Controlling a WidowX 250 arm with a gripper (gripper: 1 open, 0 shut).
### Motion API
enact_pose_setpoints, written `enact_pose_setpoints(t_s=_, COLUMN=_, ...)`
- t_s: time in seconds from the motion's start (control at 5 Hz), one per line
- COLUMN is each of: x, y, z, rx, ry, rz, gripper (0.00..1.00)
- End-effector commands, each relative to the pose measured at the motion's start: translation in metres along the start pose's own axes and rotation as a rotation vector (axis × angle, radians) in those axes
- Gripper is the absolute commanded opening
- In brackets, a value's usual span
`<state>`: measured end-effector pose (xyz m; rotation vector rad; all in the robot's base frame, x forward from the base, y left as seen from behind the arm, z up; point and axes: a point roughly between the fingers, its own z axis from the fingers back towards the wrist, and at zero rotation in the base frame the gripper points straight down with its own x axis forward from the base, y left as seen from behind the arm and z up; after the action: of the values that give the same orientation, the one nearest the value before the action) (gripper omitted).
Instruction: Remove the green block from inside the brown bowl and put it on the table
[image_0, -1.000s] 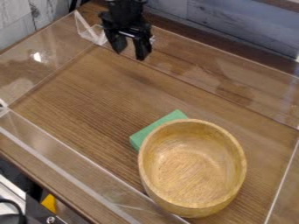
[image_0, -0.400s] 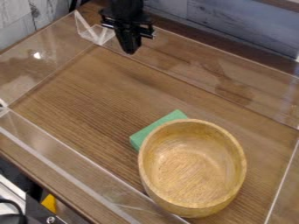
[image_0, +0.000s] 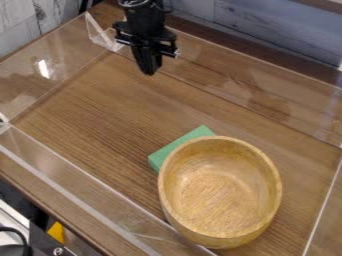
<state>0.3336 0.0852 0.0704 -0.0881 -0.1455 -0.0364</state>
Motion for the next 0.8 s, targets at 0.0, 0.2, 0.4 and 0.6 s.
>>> enact_pose_setpoints(t_s=0.0, x=0.003, y=-0.002, z=0.021, rx=0.017, ry=-0.047, rz=-0.004, gripper=0.00)
enact_pose_setpoints(t_s=0.2, x=-0.001, y=-0.002, z=0.021, rx=0.015, ry=-0.035, rz=0.008, gripper=0.00)
enact_pose_setpoints(t_s=0.4, x=-0.006, y=-0.007, z=0.024, rx=0.014, ry=-0.023, rz=0.025, gripper=0.00)
enact_pose_setpoints(t_s=0.6, x=-0.011, y=-0.012, z=0.026, rx=0.012, ry=-0.008, rz=0.038, gripper=0.00)
